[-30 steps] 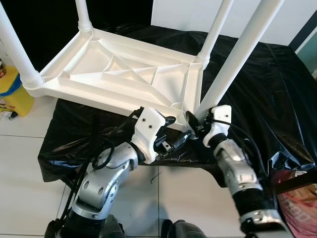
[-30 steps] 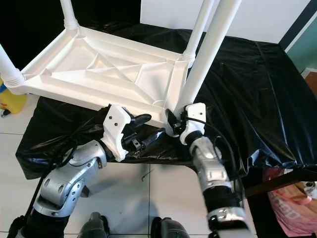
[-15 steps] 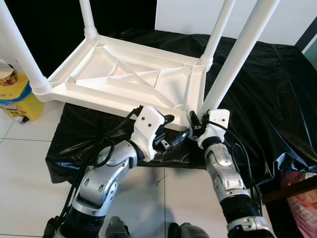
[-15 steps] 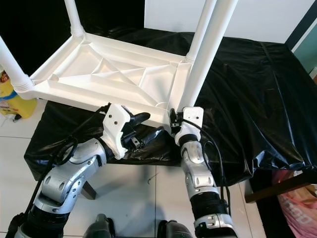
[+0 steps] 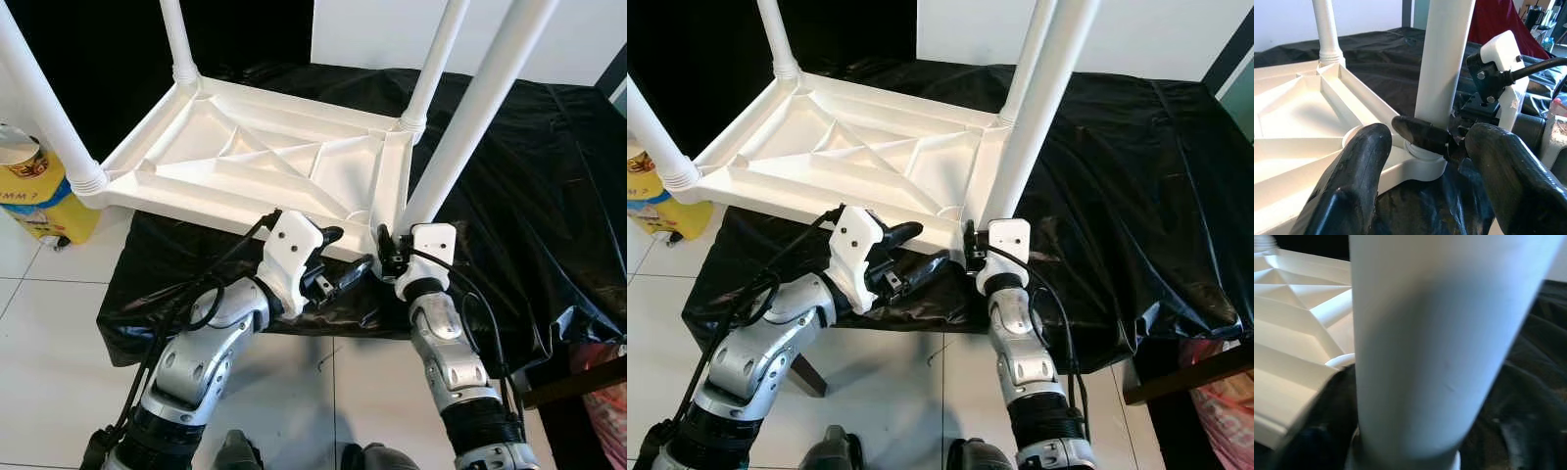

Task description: Building children table

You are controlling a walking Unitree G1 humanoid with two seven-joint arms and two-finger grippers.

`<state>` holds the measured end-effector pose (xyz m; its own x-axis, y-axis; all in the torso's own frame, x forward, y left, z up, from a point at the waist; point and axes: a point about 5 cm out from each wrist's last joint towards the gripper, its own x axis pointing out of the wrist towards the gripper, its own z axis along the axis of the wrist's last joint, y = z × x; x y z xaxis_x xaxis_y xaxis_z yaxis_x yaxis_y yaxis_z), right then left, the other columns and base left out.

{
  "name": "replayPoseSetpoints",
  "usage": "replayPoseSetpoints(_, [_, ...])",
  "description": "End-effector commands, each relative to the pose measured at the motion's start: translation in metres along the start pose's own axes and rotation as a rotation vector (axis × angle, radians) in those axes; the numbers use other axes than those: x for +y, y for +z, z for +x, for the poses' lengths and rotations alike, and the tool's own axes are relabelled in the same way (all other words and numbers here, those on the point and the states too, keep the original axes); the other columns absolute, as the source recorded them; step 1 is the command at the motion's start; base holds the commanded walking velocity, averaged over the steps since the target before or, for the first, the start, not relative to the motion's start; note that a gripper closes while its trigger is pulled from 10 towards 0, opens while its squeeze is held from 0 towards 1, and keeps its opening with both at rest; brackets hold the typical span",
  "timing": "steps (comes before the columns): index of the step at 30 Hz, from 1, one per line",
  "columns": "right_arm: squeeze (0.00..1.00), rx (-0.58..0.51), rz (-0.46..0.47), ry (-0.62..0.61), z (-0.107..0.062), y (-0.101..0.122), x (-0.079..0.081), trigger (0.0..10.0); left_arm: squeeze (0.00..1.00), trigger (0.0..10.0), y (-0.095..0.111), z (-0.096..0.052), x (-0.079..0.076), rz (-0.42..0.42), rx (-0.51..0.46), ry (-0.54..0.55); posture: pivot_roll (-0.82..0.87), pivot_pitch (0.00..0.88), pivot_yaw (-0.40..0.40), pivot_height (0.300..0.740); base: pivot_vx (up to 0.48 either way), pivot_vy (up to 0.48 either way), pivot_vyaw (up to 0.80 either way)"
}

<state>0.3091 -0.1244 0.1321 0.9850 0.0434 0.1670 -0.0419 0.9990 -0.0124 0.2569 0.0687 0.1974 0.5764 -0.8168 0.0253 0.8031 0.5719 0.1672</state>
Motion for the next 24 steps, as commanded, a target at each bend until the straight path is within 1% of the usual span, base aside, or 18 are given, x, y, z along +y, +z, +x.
replayPoseSetpoints(1, [1.0, 0.008, 0.001, 0.013, -0.003, -0.001, -0.004, 10.0, 0.0, 10.0, -0.003, 0.0, -0.006, 0.003, 0.004, -0.062, 0.07, 0.115, -0.081, 0.74, 0.0, 0.0, 0.0])
replayPoseSetpoints(2, [1.0, -0.002, -0.007, 0.054, -0.004, 0.001, -0.007, 10.0, 0.0, 10.0, -0.005, -0.003, -0.006, 0.012, 0.009, -0.063, 0.06, 0.121, -0.081, 0.74, 0.0, 0.0, 0.0])
replayPoseSetpoints(3, [1.0, -0.002, -0.007, 0.054, -0.004, 0.001, -0.007, 10.0, 0.0, 10.0, -0.005, -0.003, -0.006, 0.012, 0.009, -0.063, 0.06, 0.121, -0.081, 0.74, 0.0, 0.0, 0.0])
replayPoseSetpoints(5, [1.0, -0.021, 0.005, 0.162, -0.005, 0.006, -0.014, 10.0, 0.0, 10.0, -0.008, -0.008, -0.006, 0.029, 0.014, -0.056, 0.05, 0.124, -0.077, 0.74, 0.0, 0.0, 0.0])
replayPoseSetpoints(7, [1.0, -0.021, 0.005, 0.162, -0.005, 0.006, -0.014, 10.0, 0.0, 10.0, -0.008, -0.008, -0.006, 0.029, 0.014, -0.056, 0.05, 0.124, -0.077, 0.74, 0.0, 0.0, 0.0])
replayPoseSetpoints(8, [1.0, -0.025, 0.004, 0.23, -0.005, 0.008, -0.017, 10.0, 0.0, 10.0, -0.008, -0.011, -0.006, 0.034, 0.016, -0.054, 0.05, 0.125, -0.072, 0.74, 0.0, 0.0, 0.0])
replayPoseSetpoints(9, [1.0, -0.025, 0.004, 0.23, -0.005, 0.008, -0.017, 10.0, 0.0, 10.0, -0.008, -0.011, -0.006, 0.034, 0.016, -0.054, 0.05, 0.125, -0.072, 0.74, 0.0, 0.0, 0.0])
replayPoseSetpoints(10, [1.0, -0.02, 0.01, 0.301, -0.006, 0.009, -0.019, 10.0, 0.0, 10.0, -0.008, -0.013, -0.006, 0.038, 0.018, -0.051, 0.04, 0.129, -0.064, 0.74, 0.0, 0.0, 0.0])
replayPoseSetpoints(11, [1.0, -0.02, 0.01, 0.301, -0.006, 0.009, -0.019, 10.0, 0.0, 10.0, -0.008, -0.013, -0.006, 0.038, 0.018, -0.051, 0.04, 0.129, -0.064, 0.74, 0.0, 0.0, 0.0])
replayPoseSetpoints(12, [1.0, -0.011, 0.011, 0.372, -0.007, 0.009, -0.02, 10.0, 0.0, 10.0, -0.009, -0.015, -0.006, 0.043, 0.021, -0.051, 0.04, 0.132, -0.056, 0.74, 0.0, 0.0, 0.0])
replayPoseSetpoints(13, [0.96, -0.002, 0.008, 0.433, -0.007, 0.009, -0.02, 10.0, 0.0, 10.0, -0.009, -0.016, -0.007, 0.048, 0.025, -0.054, 0.04, 0.131, -0.054, 0.74, 0.0, 0.0, 0.0])
replayPoseSetpoints(14, [0.96, -0.002, 0.008, 0.433, -0.007, 0.009, -0.02, 10.0, 0.0, 10.0, -0.009, -0.016, -0.007, 0.048, 0.025, -0.054, 0.04, 0.131, -0.054, 0.74, 0.0, 0.0, 0.0])
replayPoseSetpoints(15, [0.0, 0.007, 0.007, 0.484, -0.007, 0.009, -0.02, 10.0, 0.0, 10.0, -0.009, -0.017, -0.008, 0.053, 0.028, -0.058, 0.04, 0.13, -0.052, 0.74, 0.0, 0.0, 0.0])
replayPoseSetpoints(16, [0.0, 0.015, 0.007, 0.531, -0.006, 0.009, -0.021, 10.0, 0.0, 10.0, -0.008, -0.017, -0.009, 0.07, 0.03, -0.063, 0.04, 0.13, -0.05, 0.74, 0.0, 0.0, 0.0])
replayPoseSetpoints(17, [0.0, 0.015, 0.007, 0.531, -0.006, 0.009, -0.021, 10.0, 0.0, 10.0, -0.008, -0.017, -0.009, 0.07, 0.03, -0.063, 0.04, 0.13, -0.05, 0.74, 0.0, 0.0, 0.0])
replayPoseSetpoints(20, [0.0, 0.051, -0.01, 0.657, -0.001, 0.008, -0.022, 10.0, 0.0, 10.0, -0.006, -0.016, -0.012, 0.067, 0.029, -0.093, 0.05, 0.127, -0.044, 0.74, 0.0, 0.0, 0.0])
replayPoseSetpoints(21, [0.0, 0.06, -0.013, 0.68, 0.001, 0.007, -0.022, 10.0, 0.0, 10.0, -0.006, -0.016, -0.013, 0.057, 0.031, -0.107, 0.05, 0.126, -0.046, 0.74, 0.0, 0.0, 0.0])
replayPoseSetpoints(24, [0.0, 0.065, -0.017, 0.691, 0.004, 0.006, -0.023, 10.0, 0.0, 10.0, -0.006, -0.017, -0.015, 0.05, 0.031, -0.119, 0.05, 0.123, -0.048, 0.74, 0.0, 0.0, 0.0])
